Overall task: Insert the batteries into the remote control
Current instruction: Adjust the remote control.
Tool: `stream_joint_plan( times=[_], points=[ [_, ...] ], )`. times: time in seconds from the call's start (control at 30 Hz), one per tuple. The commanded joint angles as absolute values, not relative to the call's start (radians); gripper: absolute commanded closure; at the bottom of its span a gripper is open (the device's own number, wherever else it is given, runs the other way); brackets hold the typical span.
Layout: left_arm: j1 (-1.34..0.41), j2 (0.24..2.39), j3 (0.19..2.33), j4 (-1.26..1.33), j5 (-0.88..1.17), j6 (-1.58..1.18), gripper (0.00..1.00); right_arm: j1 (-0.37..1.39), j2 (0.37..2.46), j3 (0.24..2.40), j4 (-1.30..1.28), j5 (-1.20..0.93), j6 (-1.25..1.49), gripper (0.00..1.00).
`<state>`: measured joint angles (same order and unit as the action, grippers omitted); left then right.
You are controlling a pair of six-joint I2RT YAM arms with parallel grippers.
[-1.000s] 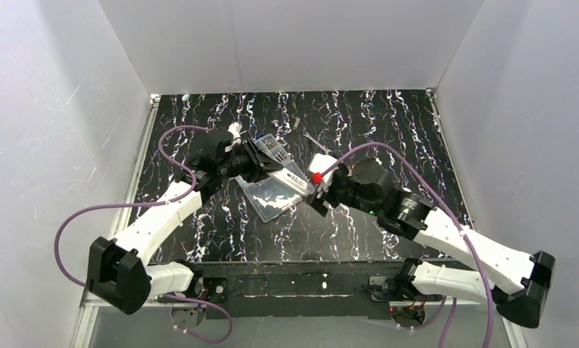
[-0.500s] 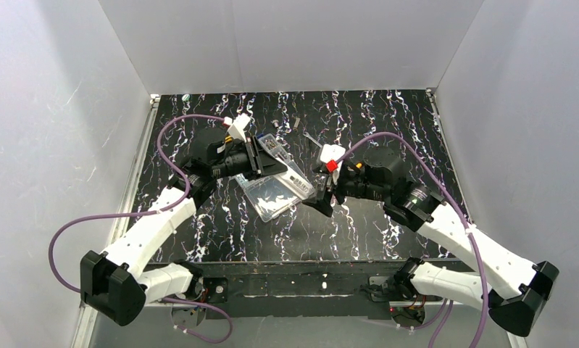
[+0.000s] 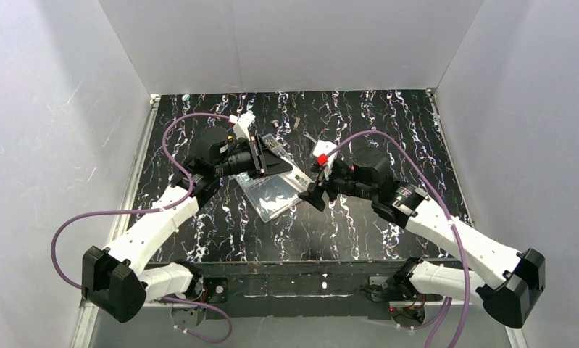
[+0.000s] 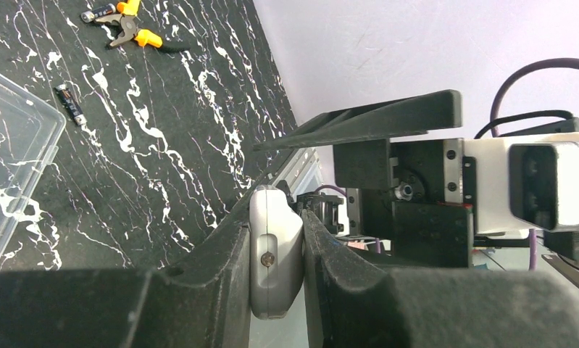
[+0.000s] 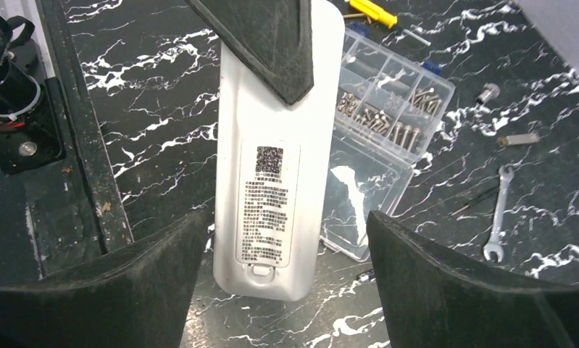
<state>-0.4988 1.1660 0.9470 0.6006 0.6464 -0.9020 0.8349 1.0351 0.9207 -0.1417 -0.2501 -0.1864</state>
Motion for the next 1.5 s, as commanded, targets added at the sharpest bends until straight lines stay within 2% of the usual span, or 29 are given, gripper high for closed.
stream_joint_plan(
  times=[0.0,0.13,0.33,0.4,0.5,0.57,0.77,1.47],
  points=[
    [-0.503,1.155,0.980,0.645,0.675,-0.911,1.00,0.833,1.053,0.900,-0.090,-0.245,-0.171,0.16],
    [-0.503,1.155,0.977,0.644,0.659,-0.916,1.00,0.834,1.058,0.890,-0.089,-0.260,-0.166,0.24],
    [-0.503,1.165,0.974,0.665,0.655,-0.935,1.00,0.833,1.054,0.877,-0.095,-0.265,-0.168,0.42],
    [-0.503,1.166,0.973,0.667,0.651,-0.940,0.90,0.833,1.055,0.879,-0.097,-0.269,-0.161,0.51],
    [-0.503,1.167,0.967,0.677,0.647,-0.947,0.72,0.833,1.065,0.899,-0.098,-0.271,-0.128,0.81],
    [-0.503,1.169,0.966,0.685,0.647,-0.950,0.62,0.833,1.083,0.922,-0.103,-0.243,-0.087,0.88],
    [-0.505,1.168,0.964,0.688,0.646,-0.955,0.55,0.834,1.113,0.971,-0.120,-0.216,-0.026,0.94],
    [-0.533,1.169,0.989,0.577,0.601,-0.870,0.58,0.833,1.117,1.007,-0.113,-0.252,0.019,0.96]
  ],
)
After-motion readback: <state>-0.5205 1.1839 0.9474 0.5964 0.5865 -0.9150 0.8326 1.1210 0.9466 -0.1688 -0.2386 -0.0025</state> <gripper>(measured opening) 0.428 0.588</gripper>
